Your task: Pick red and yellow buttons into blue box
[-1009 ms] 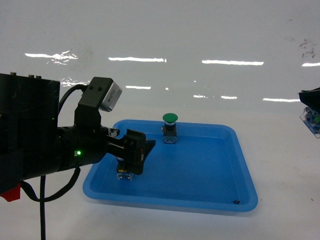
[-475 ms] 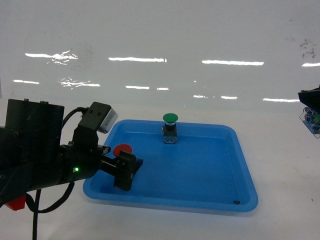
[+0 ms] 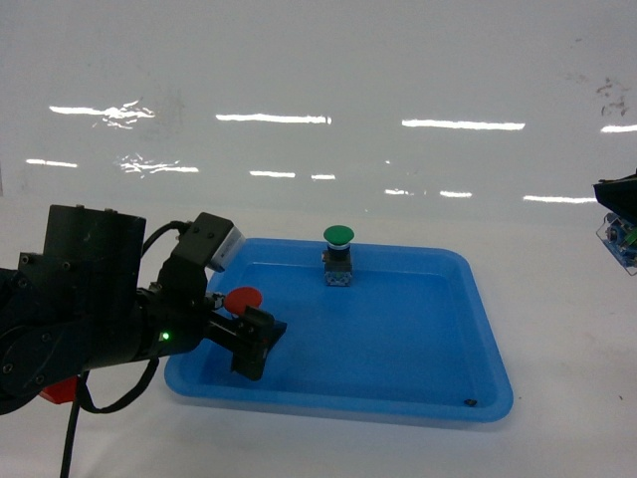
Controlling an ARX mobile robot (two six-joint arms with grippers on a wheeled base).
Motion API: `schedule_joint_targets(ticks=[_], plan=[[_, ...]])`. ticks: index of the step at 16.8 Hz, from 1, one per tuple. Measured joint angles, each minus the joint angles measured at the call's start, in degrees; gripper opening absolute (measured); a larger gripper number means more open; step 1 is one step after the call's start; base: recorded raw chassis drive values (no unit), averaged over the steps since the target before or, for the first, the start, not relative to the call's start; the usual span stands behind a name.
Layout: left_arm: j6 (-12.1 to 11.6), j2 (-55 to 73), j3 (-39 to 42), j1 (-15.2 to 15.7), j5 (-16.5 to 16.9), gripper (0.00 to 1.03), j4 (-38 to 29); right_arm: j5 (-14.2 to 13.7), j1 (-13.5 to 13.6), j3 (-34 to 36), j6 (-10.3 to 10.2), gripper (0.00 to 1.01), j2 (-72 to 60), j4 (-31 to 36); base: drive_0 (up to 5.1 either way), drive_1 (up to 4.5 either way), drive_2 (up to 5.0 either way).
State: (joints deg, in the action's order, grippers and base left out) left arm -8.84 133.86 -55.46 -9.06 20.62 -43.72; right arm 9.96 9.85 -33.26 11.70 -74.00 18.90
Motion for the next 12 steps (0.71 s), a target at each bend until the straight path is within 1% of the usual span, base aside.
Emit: schedule_joint_targets(ticks=[1,3,7,8,10,11,12], plan=[[-0.3,0.0,0.0,0.0,0.0,0.97,0.0,0.0,0.0,0.0,0.0,0.29,0.0,0.0,0.0,0.00,0.0],[-0.3,0.0,0.0,0.1,0.0,0.79,0.3,0.0,0.0,0.0,0.0,0.29,0.0,0.0,0.0,0.00,0.0],[-0.2,0.1,0.0,0.1,0.0,0.32,0.3,0.0,0.0,0.0,0.0,0.29,0.0,0.0,0.0,0.00,0.0],[-0.3,0.1,0.0,0.1,0.0,0.26,0.3,0.0,0.0,0.0,0.0,0.29,0.0,0.0,0.0,0.00,0.0],[0.3,-0.7,1.4,0.2,-0.4,0.24,-0.9,0.0,0.0,0.0,0.0,0.29,0.0,0.0,0.0,0.00,0.0],[1.0,-2.5,3.6,0.3,-0.5,0.24,-1.4,0.0,0.0,0.0,0.0,0.29,0.0,0.0,0.0,0.00,0.0],[2.5,-7.3,7.5,0.7,-0.5,0.24,-2.9,0.0,0.0,0.0,0.0,0.29,0.0,0.0,0.0,0.00,0.0]])
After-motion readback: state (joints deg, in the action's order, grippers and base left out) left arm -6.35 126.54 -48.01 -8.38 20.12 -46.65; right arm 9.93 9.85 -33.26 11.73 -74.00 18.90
